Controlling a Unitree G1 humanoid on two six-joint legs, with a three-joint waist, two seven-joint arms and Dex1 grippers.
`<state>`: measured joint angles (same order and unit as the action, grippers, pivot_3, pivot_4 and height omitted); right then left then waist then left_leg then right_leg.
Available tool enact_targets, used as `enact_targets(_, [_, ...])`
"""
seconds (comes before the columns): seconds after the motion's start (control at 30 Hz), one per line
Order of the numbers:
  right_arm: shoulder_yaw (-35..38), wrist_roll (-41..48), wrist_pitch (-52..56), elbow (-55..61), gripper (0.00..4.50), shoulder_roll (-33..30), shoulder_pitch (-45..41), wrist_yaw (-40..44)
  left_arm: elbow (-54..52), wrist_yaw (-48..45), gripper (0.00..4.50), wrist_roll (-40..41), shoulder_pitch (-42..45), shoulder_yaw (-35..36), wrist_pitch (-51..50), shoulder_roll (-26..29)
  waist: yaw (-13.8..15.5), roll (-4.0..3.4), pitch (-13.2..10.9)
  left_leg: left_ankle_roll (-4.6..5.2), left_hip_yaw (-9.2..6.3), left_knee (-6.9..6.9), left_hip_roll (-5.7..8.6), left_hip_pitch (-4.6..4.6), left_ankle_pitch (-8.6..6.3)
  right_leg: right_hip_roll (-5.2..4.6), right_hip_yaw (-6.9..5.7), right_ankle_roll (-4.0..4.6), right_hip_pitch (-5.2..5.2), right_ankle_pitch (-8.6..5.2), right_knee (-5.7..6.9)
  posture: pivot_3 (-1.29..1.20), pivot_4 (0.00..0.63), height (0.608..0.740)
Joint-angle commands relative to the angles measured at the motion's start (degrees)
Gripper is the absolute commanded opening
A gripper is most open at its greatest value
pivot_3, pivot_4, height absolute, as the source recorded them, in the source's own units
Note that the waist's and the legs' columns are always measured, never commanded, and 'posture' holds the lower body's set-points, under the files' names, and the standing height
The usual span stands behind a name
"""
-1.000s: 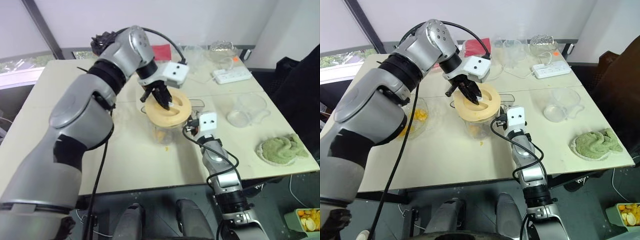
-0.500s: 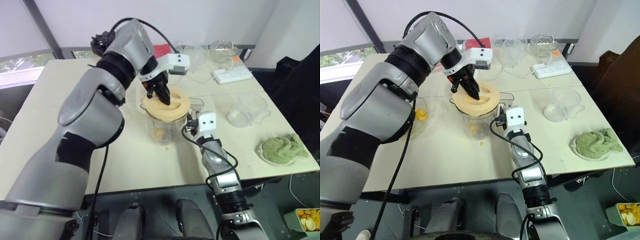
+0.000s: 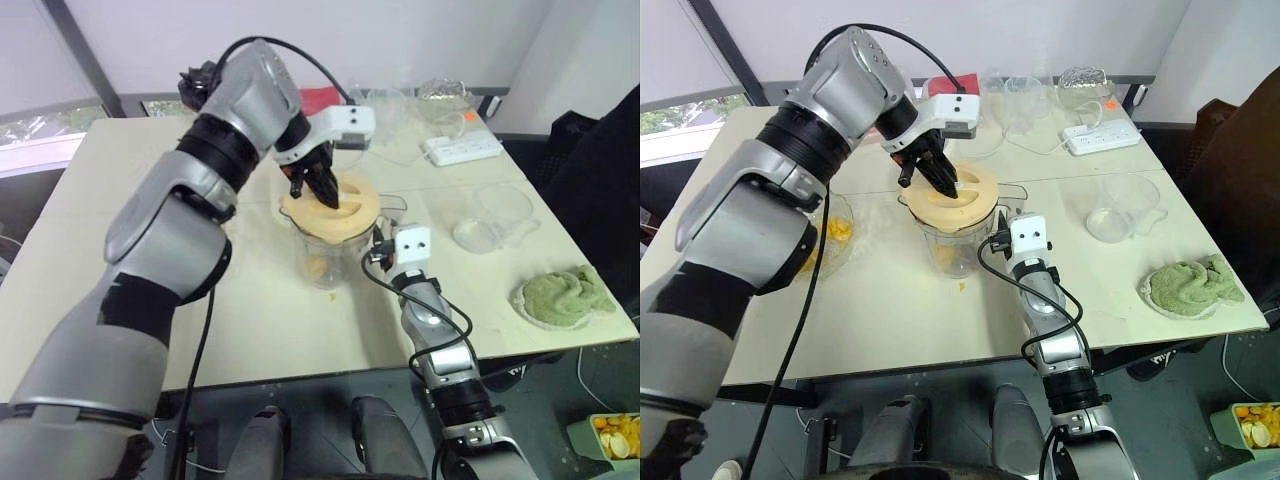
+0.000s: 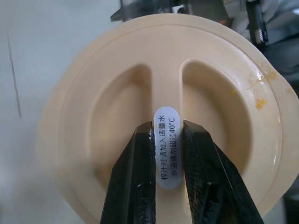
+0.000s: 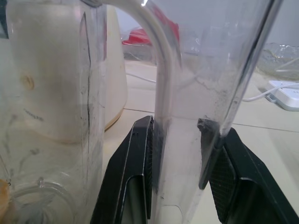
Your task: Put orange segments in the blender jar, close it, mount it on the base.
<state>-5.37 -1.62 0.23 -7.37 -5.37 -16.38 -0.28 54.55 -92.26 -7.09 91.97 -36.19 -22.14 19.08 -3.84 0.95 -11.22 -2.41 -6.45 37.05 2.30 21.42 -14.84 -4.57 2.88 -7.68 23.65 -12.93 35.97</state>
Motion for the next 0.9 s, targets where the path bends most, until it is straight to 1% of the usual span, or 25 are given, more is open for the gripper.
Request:
enact_targets(0.03, [0.1, -2.5, 1.3, -2.5, 1.44, -0.7, 1.6, -0.5, -2.5, -0.2, 0.29, 0.7, -0.5, 1.9, 5.4, 2.2, 0.0, 0.00, 0.0, 0.00, 0.00, 0.00, 0.00, 0.00, 0.00, 0.00, 0.00, 0.00, 0.00, 0.00, 0.01, 0.00, 0.150, 0.740])
enact_targets(0.1, [0.1, -2.6, 1.3, -2.4, 1.44, -0.8, 1.6, -0.4, -2.8, -0.2, 0.29, 0.4, -1.2, 2.3, 7.7, 2.7, 0.0, 0.00, 0.0, 0.00, 0.00, 0.01, 0.00, 0.00, 0.00, 0.00, 0.00, 0.00, 0.00, 0.00, 0.01, 0.00, 0.150, 0.740])
enact_targets(0.2, [0.2, -2.7, 1.4, -2.6, 1.44, -1.1, 1.4, -0.2, -3.2, 0.7, 0.29, -1.2, -2.9, 3.3, 14.7, 3.6, 0.0, 0.00, 0.0, 0.00, 0.01, 0.01, 0.00, -0.01, 0.00, 0.00, 0.00, 0.00, -0.01, 0.01, 0.01, 0.00, 0.150, 0.740])
enact_targets(0.23, [0.3, -2.7, 1.4, -2.7, 1.44, -1.1, 1.2, -0.2, -3.2, 1.6, 0.29, -2.2, -3.3, 2.9, 14.0, 3.8, 0.0, 0.00, 0.0, 0.00, 0.01, 0.01, 0.00, -0.02, 0.00, 0.00, 0.00, 0.00, -0.02, 0.00, 0.01, 0.00, 0.150, 0.740])
enact_targets(0.33, [0.4, -2.6, 1.4, -3.2, 1.44, -1.2, 0.5, -0.1, -3.8, 6.3, 0.29, -5.5, -5.1, 2.1, 10.9, 4.7, 0.0, -0.01, 0.0, 0.00, 0.01, 0.03, 0.00, -0.07, 0.00, 0.00, 0.00, 0.00, -0.10, 0.01, 0.01, 0.00, 0.150, 0.740])
enact_targets(0.53, [0.5, -2.5, 0.8, -5.2, 1.44, -1.2, -1.1, 0.1, -7.7, 7.7, 0.29, -8.7, -8.2, 1.6, 0.8, 6.9, -0.1, -0.07, 0.2, 0.00, -0.01, 0.05, 0.00, -0.32, 0.00, 0.01, 0.00, 0.17, -0.31, -0.08, 0.07, 0.00, 0.150, 0.740])
enact_targets(0.6, [0.5, -2.4, 0.4, -5.8, 1.44, -1.2, -1.3, 0.3, -10.3, 7.2, 0.29, -8.3, -9.0, 2.1, -5.7, 6.9, -0.1, -0.09, 0.2, 0.00, -0.02, 0.05, -0.01, -0.40, 0.00, 0.02, 0.00, 0.18, -0.38, -0.09, 0.07, 0.00, 0.150, 0.740])
enact_targets(0.67, [0.3, -2.6, 0.0, -6.2, 1.44, -1.3, -1.2, 0.6, -13.6, 5.6, 0.29, -6.2, -9.7, 3.3, -11.5, 6.5, -0.2, -0.11, 0.2, 0.00, -0.02, 0.05, 0.00, -0.43, 0.00, 0.03, 0.00, 0.18, -0.41, -0.09, 0.07, 0.00, 0.150, 0.740])
enact_targets(0.9, [0.3, -2.6, -0.2, -6.1, 1.44, -1.4, -0.9, 0.9, -21.5, 3.1, 0.29, -4.1, -13.2, 2.9, -16.7, 7.3, -0.3, -0.14, 0.2, 0.00, -0.01, -0.04, -0.04, -0.49, 0.00, 0.06, 0.00, 0.19, -0.39, -0.09, 0.08, 0.00, 0.150, 0.740])
